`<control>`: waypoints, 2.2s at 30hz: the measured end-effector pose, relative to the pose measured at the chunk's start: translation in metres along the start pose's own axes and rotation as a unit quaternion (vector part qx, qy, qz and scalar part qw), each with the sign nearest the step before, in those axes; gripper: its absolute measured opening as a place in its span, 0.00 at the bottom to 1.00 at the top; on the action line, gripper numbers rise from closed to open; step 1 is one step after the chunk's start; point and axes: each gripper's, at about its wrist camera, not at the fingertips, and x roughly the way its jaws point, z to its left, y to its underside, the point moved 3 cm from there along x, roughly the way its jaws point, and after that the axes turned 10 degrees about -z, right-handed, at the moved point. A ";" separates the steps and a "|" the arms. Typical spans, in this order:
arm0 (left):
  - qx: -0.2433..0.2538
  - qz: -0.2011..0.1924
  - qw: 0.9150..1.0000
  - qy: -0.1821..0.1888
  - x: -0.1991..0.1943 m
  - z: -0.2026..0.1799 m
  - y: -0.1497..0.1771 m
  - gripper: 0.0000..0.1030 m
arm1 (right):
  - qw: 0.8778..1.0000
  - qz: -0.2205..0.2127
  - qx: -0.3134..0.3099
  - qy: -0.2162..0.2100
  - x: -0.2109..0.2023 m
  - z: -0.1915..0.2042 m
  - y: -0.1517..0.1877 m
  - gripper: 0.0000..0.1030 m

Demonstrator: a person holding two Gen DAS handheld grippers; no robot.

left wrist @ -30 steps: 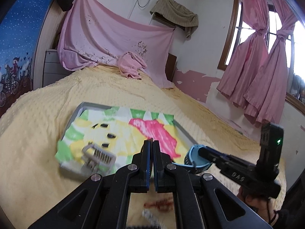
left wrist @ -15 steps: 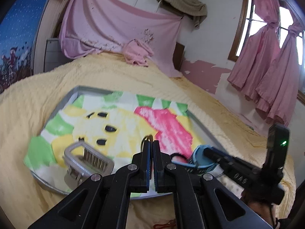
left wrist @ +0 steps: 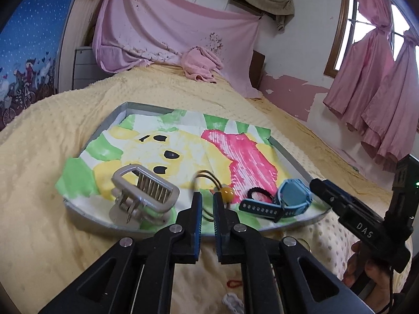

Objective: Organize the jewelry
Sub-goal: 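Carry hair tie and blue watch into the tray and open both grippers, then lift both grippers away from the tray, then move the left gripper toward the black-and-white keychain strap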

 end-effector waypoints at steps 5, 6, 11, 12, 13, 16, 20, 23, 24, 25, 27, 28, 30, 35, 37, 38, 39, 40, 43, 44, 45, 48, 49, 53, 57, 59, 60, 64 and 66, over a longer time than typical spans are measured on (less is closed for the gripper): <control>0.007 -0.010 1.000 0.000 -0.017 -0.004 0.005 0.38 | 1.000 -0.029 -0.007 -0.002 -0.027 0.001 -0.005 0.53; 0.005 -0.016 1.000 -0.002 -0.024 -0.004 0.006 0.49 | 0.999 -0.033 -0.011 -0.004 -0.033 0.002 -0.006 0.54; 0.015 -0.067 0.998 -0.016 -0.056 -0.005 0.004 0.79 | 0.998 -0.060 -0.012 -0.007 -0.060 0.005 -0.010 0.61; 0.017 -0.069 0.997 -0.018 -0.061 -0.006 0.004 0.79 | 0.998 -0.065 -0.013 -0.009 -0.067 0.006 -0.010 0.63; 0.018 -0.071 0.997 -0.020 -0.065 -0.006 0.004 0.83 | 0.998 -0.068 -0.013 -0.010 -0.071 0.006 -0.010 0.67; 0.029 -0.091 0.995 -0.029 -0.085 -0.006 0.006 0.96 | 0.996 -0.083 -0.016 -0.015 -0.088 0.009 -0.010 0.78; 0.043 -0.112 0.992 -0.039 -0.112 -0.006 0.011 1.00 | 0.995 -0.096 -0.020 -0.021 -0.113 0.013 -0.009 0.93; 0.044 -0.127 0.990 -0.044 -0.130 -0.004 0.015 1.00 | 0.994 -0.100 -0.023 -0.025 -0.130 0.016 -0.004 0.96; 0.043 -0.131 0.989 -0.046 -0.135 -0.003 0.017 1.00 | 0.994 -0.101 -0.025 -0.025 -0.136 0.017 -0.003 0.97; 0.042 -0.133 0.989 -0.047 -0.139 -0.003 0.018 1.00 | 0.994 -0.101 -0.027 -0.026 -0.141 0.018 -0.001 0.98; 0.043 -0.136 0.989 -0.050 -0.148 -0.002 0.023 1.00 | 0.994 -0.102 -0.030 -0.027 -0.150 0.020 0.002 0.98; 0.044 -0.135 0.988 -0.051 -0.151 -0.001 0.026 1.00 | 0.994 -0.102 -0.033 -0.028 -0.155 0.021 0.005 0.98; 0.049 -0.133 0.988 -0.054 -0.157 0.001 0.032 1.00 | 0.994 -0.100 -0.036 -0.028 -0.163 0.022 0.009 0.98; 0.056 -0.120 0.989 -0.066 -0.161 0.005 0.051 1.00 | 0.995 -0.082 -0.059 -0.021 -0.177 0.028 0.023 0.98; 0.057 -0.110 0.990 -0.065 -0.159 0.006 0.053 1.00 | 0.995 -0.070 -0.066 -0.022 -0.178 0.030 0.028 0.98; 0.058 -0.104 0.991 -0.064 -0.156 0.006 0.054 1.00 | 0.995 -0.064 -0.070 -0.024 -0.178 0.030 0.032 0.98; 0.058 -0.099 0.991 -0.062 -0.154 0.006 0.054 1.00 | 0.995 -0.055 -0.075 -0.025 -0.177 0.031 0.034 0.98; 0.057 -0.097 0.992 -0.060 -0.154 0.007 0.056 1.00 | 0.995 -0.048 -0.078 -0.025 -0.175 0.032 0.036 0.98; 0.053 -0.079 0.994 -0.054 -0.147 0.009 0.059 1.00 | 0.996 -0.024 -0.081 -0.027 -0.167 0.031 0.043 0.98; 0.051 -0.072 0.995 -0.053 -0.145 0.010 0.060 1.00 | 0.997 -0.013 -0.078 -0.027 -0.163 0.029 0.045 0.98; 0.048 -0.065 0.995 -0.052 -0.142 0.011 0.061 1.00 | 0.997 -0.007 -0.076 -0.025 -0.159 0.031 0.048 0.98; 0.039 -0.047 0.997 -0.049 -0.135 0.014 0.064 1.00 | 0.997 0.012 -0.069 -0.023 -0.150 0.030 0.052 0.98; 0.037 -0.042 0.997 -0.049 -0.133 0.014 0.065 1.00 | 0.997 0.019 -0.067 -0.022 -0.148 0.029 0.054 0.98; 0.028 -0.019 0.999 -0.038 -0.125 0.016 0.068 1.00 | 0.997 0.036 -0.062 -0.022 -0.140 0.030 0.058 0.98; 0.026 0.000 1.000 -0.017 -0.117 0.015 0.071 1.00 | 0.997 0.052 -0.052 -0.030 -0.133 0.029 0.061 0.97; 0.028 0.007 1.000 -0.005 -0.112 0.013 0.071 0.98 | 0.997 0.058 -0.049 -0.034 -0.131 0.029 0.063 0.94; 0.030 0.010 0.999 0.001 -0.110 0.011 0.071 0.96 | 0.996 0.062 -0.047 -0.037 -0.129 0.029 0.064 0.88; 0.046 0.019 0.999 0.016 -0.097 0.007 0.068 0.83 | 0.995 0.075 -0.039 -0.044 -0.123 0.029 0.066 0.73; 0.051 0.031 0.998 0.024 -0.089 0.005 0.069 0.79 | 0.995 0.084 -0.032 -0.047 -0.118 0.028 0.068 0.68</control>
